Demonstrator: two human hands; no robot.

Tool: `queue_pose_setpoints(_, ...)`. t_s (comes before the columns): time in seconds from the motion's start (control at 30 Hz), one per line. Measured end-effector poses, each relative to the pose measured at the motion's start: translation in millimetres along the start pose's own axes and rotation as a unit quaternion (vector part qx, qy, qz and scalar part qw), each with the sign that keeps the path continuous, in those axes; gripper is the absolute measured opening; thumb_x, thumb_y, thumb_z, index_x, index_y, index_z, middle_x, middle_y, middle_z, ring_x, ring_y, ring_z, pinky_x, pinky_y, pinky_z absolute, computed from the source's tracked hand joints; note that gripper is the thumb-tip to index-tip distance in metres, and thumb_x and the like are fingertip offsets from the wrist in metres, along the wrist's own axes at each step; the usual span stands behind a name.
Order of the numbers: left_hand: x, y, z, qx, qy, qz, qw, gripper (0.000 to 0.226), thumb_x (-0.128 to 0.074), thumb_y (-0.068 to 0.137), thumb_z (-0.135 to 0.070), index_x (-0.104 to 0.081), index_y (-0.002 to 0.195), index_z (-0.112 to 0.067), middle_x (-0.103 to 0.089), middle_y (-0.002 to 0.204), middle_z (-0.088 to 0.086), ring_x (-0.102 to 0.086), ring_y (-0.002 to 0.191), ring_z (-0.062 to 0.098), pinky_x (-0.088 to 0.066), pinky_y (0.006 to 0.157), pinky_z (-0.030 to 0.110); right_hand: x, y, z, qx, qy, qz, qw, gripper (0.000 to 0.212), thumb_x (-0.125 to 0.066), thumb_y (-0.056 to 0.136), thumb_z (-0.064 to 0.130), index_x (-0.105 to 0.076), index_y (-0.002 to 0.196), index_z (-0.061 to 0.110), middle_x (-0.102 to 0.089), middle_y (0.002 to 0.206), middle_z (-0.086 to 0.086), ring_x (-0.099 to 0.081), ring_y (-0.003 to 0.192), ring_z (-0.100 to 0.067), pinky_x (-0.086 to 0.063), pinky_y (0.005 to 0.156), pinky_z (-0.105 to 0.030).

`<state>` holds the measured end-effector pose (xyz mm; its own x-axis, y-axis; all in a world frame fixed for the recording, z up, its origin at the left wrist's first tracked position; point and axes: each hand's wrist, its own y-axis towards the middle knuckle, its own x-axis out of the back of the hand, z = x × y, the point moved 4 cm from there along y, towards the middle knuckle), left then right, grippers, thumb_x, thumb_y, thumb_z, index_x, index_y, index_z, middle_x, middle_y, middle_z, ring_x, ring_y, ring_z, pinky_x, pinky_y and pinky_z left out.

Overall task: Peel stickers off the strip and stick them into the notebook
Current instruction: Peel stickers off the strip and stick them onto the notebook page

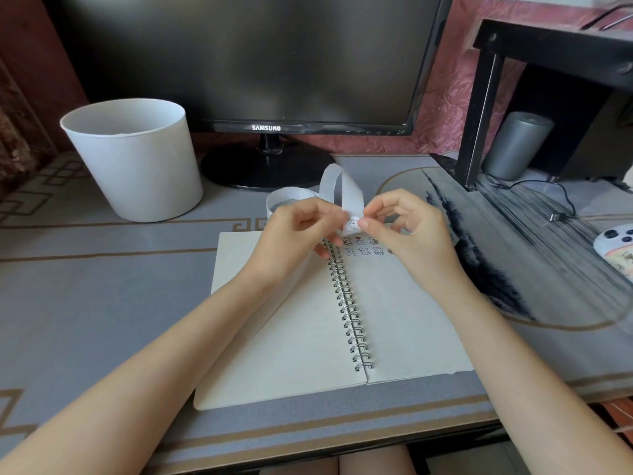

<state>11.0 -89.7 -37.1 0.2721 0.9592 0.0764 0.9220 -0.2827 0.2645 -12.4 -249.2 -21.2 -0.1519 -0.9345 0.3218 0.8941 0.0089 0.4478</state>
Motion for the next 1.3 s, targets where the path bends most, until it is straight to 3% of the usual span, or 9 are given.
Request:
queue_pose_setpoints(0.13,-0.7,-0.3,4.9,-0.004,0.016,0.002,1.000,0.013,-0.064,0.089,-0.009,-0.065,0.089,0.005,-0.065,0.065,-0.007,-0.063,0.065,0.009,-0.051,0.057,0.027,-0.2,-1.2,-1.7,-0.002,-0.011,0.006,1.000,0.015,-0.072,0.081,0.013,-0.069,0.082,0.027,-0.070,0.083,0.002,-0.058,0.078,-0.039,-0.047,0.066,-0.044)
queue_pose_setpoints(0.3,-0.2,-0.6,4.0,-0.007,0.023,0.002,1.000,0.009,-0.064,0.089,-0.008,-0.066,0.087,0.000,-0.065,0.064,-0.006,-0.063,0.065,0.007,-0.052,0.058,0.022,-1.1,-1.4,-4.2,-0.006,-0.022,0.013,1.000,0.010,-0.071,0.083,0.016,-0.072,0.085,0.025,-0.071,0.083,-0.002,-0.057,0.075,-0.045,-0.048,0.069,-0.050)
queue_pose_setpoints(0.37,-0.1,-0.8,3.7,-0.009,0.028,0.002,1.000,0.008,-0.064,0.089,-0.009,-0.067,0.088,-0.001,-0.065,0.064,-0.006,-0.063,0.065,0.007,-0.052,0.058,0.022,-1.9,-1.8,-4.4,-0.010,-0.026,0.018,0.999,0.009,-0.071,0.082,0.017,-0.072,0.084,0.025,-0.070,0.081,-0.001,-0.057,0.071,-0.042,-0.047,0.066,-0.048)
queue_pose_setpoints(0.5,-0.6,-0.8,3.6,-0.007,0.025,0.002,1.000,0.007,-0.065,0.089,-0.010,-0.068,0.084,-0.008,-0.064,0.064,-0.008,-0.062,0.065,0.007,-0.052,0.059,0.022,-1.7,-2.7,-4.8,-0.026,-0.033,0.021,0.999,0.008,-0.074,0.080,0.018,-0.070,0.082,0.025,-0.065,0.073,0.013,-0.049,0.059,-0.007,-0.042,0.061,-0.028)
queue_pose_setpoints(0.6,-1.6,-1.1,4.3,-0.002,0.027,0.002,1.000,0.007,-0.065,0.089,-0.011,-0.070,0.083,-0.012,-0.065,0.065,-0.008,-0.063,0.066,0.007,-0.053,0.061,0.023,-1.4,-2.6,-4.7,-0.034,-0.051,0.019,0.998,0.007,-0.074,0.080,0.018,-0.069,0.081,0.024,-0.060,0.066,0.020,-0.044,0.052,-0.002,-0.033,0.053,-0.011)
queue_pose_setpoints(0.83,-1.0,-1.5,5.2,0.015,0.022,-0.010,1.000,0.014,-0.060,0.092,-0.010,-0.070,0.084,-0.004,-0.065,0.067,0.002,-0.063,0.065,0.009,-0.053,0.061,0.022,-2.2,-2.9,-4.2,-0.021,-0.095,0.027,0.995,0.006,-0.073,0.081,0.020,-0.068,0.080,0.023,-0.056,0.069,0.022,-0.047,0.056,0.001,-0.030,0.056,-0.013)
queue_pose_setpoints(1.03,2.6,-0.1,6.4,0.031,0.019,-0.035,0.999,0.018,-0.058,0.093,-0.011,-0.067,0.079,-0.005,-0.066,0.068,0.003,-0.064,0.065,0.010,-0.055,0.061,0.023,-4.2,-3.3,1.4,0.061,-0.122,0.061,0.989,0.008,-0.073,0.080,0.014,-0.068,0.080,0.020,-0.060,0.095,0.010,-0.050,0.090,-0.002,-0.034,0.067,-0.013)
queue_pose_setpoints(1.2,5.3,1.4,6.6,0.037,0.020,-0.047,0.998,0.021,-0.057,0.094,-0.009,-0.065,0.075,-0.007,-0.064,0.069,0.006,-0.063,0.065,0.011,-0.056,0.064,0.023,9.8,-0.3,-0.5,-0.064,0.047,0.006,0.997,0.008,-0.069,0.082,0.006,-0.064,0.081,0.012,-0.063,0.073,0.006,-0.055,0.062,-0.002,-0.038,0.056,-0.010)
queue_pose_setpoints(1.3,4.1,0.6,6.0,0.039,0.019,-0.044,0.998,0.022,-0.057,0.094,-0.008,-0.064,0.073,-0.007,-0.063,0.067,0.006,-0.062,0.065,0.011,-0.057,0.066,0.023,25.1,-0.2,-15.4,-0.167,0.006,-0.029,0.985,0.005,-0.069,0.082,0.007,-0.065,0.082,0.009,-0.063,0.071,-0.004,-0.052,0.049,0.001,-0.034,0.046,-0.006)
